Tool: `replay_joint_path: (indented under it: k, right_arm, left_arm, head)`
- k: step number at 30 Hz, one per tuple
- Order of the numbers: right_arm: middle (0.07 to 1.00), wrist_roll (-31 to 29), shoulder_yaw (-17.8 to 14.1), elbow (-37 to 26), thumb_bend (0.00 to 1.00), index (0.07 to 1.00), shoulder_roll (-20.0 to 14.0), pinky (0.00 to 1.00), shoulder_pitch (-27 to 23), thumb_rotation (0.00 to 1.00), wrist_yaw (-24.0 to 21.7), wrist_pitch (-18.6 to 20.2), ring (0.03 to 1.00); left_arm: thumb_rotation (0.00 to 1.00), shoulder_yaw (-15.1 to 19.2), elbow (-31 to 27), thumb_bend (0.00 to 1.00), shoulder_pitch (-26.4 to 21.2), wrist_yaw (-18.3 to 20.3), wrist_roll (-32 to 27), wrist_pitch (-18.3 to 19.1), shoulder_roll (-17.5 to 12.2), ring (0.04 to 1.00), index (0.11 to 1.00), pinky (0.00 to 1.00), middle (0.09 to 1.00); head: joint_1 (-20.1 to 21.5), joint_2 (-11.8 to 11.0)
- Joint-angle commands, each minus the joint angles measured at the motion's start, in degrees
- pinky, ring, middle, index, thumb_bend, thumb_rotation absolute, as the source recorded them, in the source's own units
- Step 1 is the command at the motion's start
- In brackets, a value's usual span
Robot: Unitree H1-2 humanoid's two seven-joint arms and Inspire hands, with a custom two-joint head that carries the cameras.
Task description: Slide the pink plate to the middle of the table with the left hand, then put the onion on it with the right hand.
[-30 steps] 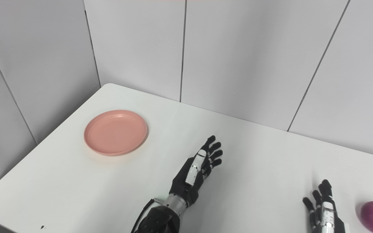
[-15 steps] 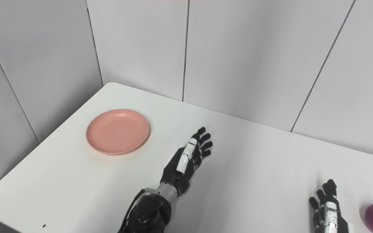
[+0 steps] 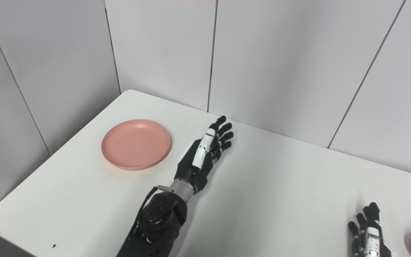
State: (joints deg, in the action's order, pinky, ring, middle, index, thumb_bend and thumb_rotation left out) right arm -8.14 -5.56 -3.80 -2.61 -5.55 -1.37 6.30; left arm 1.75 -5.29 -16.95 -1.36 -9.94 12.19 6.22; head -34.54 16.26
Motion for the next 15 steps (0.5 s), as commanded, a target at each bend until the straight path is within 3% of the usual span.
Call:
replay_joint_path:
  k: [1,6,11,15]
  right_arm:
    - [1.0,-0.3,-0.1,1.3,0.4,1.0,0.0,1.0,0.4,1.0,0.1,0.9,1.0]
    - [1.0,-0.5,-0.4,3.3,0.45,0.988,-0.1,1.0,-0.1,0.97,-0.3,-0.8,1.0]
    - [1.0,-0.8,-0.4,2.9,0.44,0.994,0.2,1.0,-0.2,0.98,-0.1,0.1,1.0]
    - [1.0,-0.9,-0.5,3.1,0.46,0.986,0.4,1.0,-0.2,0.96,0.1,0.0,1.0]
  left_arm:
    - [1.0,0.3,-2.5,0.44,-2.9,0.7,-1.2,-0.2,-0.3,0.951,0.953,0.95,0.961]
    - [1.0,1.9,-2.6,0.44,-4.9,0.3,-1.1,-1.1,-2.4,0.94,0.943,0.93,0.949]
    - [1.0,4.0,-1.0,0.43,-6.5,-0.2,-0.6,-2.9,-4.5,0.934,0.932,0.92,0.946]
    - [1.0,6.6,-0.1,0.44,-7.6,-0.6,-1.1,-3.8,-6.9,0.953,0.945,0.96,0.965]
  head:
    - [-0.3,-0.3]
    - [-0.9,-1.0]
    - [-1.0,-1.4]
    - [-1.0,-1.5]
